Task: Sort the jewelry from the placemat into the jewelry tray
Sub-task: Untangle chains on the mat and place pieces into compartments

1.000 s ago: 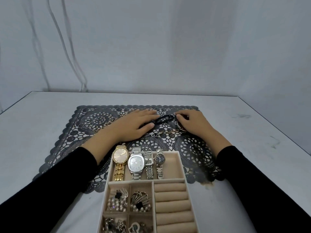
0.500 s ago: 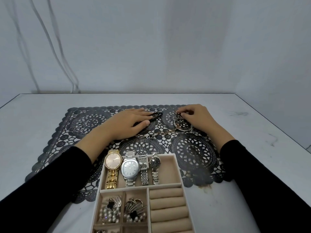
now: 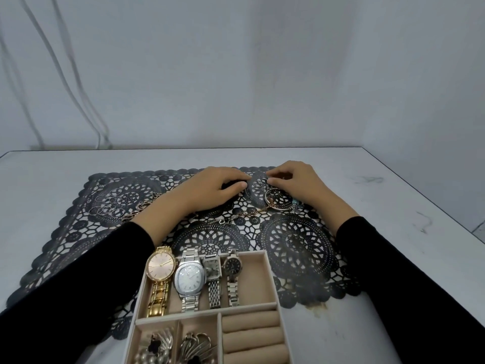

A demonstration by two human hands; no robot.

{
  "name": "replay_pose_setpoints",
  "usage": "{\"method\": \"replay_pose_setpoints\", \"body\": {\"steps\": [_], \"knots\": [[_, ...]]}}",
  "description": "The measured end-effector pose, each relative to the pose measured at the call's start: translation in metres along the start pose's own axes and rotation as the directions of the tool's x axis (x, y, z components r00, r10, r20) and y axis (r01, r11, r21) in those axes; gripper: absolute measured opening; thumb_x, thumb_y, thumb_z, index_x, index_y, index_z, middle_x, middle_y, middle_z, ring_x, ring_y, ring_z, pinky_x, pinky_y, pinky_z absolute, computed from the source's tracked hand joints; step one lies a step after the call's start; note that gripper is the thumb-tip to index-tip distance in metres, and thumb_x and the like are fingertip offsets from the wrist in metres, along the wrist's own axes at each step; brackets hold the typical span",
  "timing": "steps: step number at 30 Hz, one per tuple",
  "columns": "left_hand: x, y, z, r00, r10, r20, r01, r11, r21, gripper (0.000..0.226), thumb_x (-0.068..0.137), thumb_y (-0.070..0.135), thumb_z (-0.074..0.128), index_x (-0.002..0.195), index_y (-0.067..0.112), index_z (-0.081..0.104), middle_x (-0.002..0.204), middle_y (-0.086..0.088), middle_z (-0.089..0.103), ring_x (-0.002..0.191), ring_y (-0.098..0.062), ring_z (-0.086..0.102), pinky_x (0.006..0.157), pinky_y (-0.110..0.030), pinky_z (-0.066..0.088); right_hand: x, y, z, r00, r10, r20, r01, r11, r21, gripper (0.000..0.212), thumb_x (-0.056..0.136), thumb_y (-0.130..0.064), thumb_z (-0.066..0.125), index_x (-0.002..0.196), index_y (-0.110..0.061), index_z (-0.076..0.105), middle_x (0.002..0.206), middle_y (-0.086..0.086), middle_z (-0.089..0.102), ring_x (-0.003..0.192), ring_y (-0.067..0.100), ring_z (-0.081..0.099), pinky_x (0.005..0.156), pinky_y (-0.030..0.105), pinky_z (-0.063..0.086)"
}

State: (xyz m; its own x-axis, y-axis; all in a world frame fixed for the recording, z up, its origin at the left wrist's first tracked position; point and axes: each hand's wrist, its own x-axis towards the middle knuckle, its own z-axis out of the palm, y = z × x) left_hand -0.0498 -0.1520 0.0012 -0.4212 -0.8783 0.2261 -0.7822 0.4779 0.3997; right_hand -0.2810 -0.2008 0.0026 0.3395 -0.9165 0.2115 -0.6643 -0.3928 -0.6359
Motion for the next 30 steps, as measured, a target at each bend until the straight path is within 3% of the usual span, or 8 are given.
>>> {"method": "replay_pose_setpoints", "body": {"steps": [5,10,15,23,30], "knots": [[0.016,0.001,0.0,1.0,0.02,-0.019,-0.021,0.999,-0.029,0.031,0.098,0.035,0.054,0.124,0.025,0.066,0.122,0.009,0.066,0.11,-0.005,0.058,0.094,-0.023,0.043,0.006,0.0,0.001,0.999,-0.028,0.044,0.028,1.0,-0.011,0.021,0.083,-0.03,0.072,0.103,-0.025,0.074,0.102,-0.004,0.064,0.098,0.009,0.057,0.083,0.021,0.043],[0.032,0.005,0.006,0.999,0.043,0.0,-0.043,0.999,-0.022,0.026,0.096,0.033,0.059,0.118,0.024,0.07,0.109,0.005,0.068,0.1,-0.008,0.06,0.087,-0.024,0.045,0.011,-0.002,0.003,0.996,-0.049,0.07,0.052,0.998,-0.044,0.018,0.084,-0.027,0.071,0.102,-0.024,0.074,0.101,-0.002,0.062,0.096,0.01,0.055,0.083,0.023,0.042],[0.041,0.005,0.008,1.0,0.017,-0.008,-0.018,0.998,-0.055,0.019,0.089,0.035,0.068,0.105,0.025,0.074,0.099,0.003,0.066,0.09,-0.009,0.061,0.084,-0.027,0.049,0.016,-0.001,0.003,0.993,-0.063,0.101,0.071,0.995,-0.069,0.013,0.084,-0.024,0.07,0.097,-0.024,0.071,0.099,-0.003,0.062,0.093,0.009,0.056,0.076,0.016,0.04],[0.046,0.003,0.01,0.999,-0.046,-0.007,0.045,0.996,-0.073,0.02,0.083,0.037,0.074,0.1,0.025,0.074,0.097,0.005,0.064,0.092,-0.007,0.059,0.08,-0.016,0.043,0.022,0.0,0.0,0.986,-0.04,0.164,0.056,0.994,-0.093,0.011,0.087,-0.018,0.068,0.098,-0.019,0.066,0.101,-0.002,0.061,0.093,0.01,0.056,0.073,0.01,0.039],[0.05,0.007,0.007,0.992,-0.109,0.062,0.114,0.991,-0.074,0.02,0.086,0.036,0.072,0.102,0.024,0.07,0.093,0.013,0.058,0.091,-0.005,0.055,0.073,-0.009,0.038,0.02,0.005,-0.002,0.991,-0.039,0.124,0.033,0.998,0.054,0.015,0.081,-0.015,0.074,0.093,-0.016,0.065,0.094,0.0,0.066,0.08,0.003,0.057,0.073,0.013,0.045]]}}
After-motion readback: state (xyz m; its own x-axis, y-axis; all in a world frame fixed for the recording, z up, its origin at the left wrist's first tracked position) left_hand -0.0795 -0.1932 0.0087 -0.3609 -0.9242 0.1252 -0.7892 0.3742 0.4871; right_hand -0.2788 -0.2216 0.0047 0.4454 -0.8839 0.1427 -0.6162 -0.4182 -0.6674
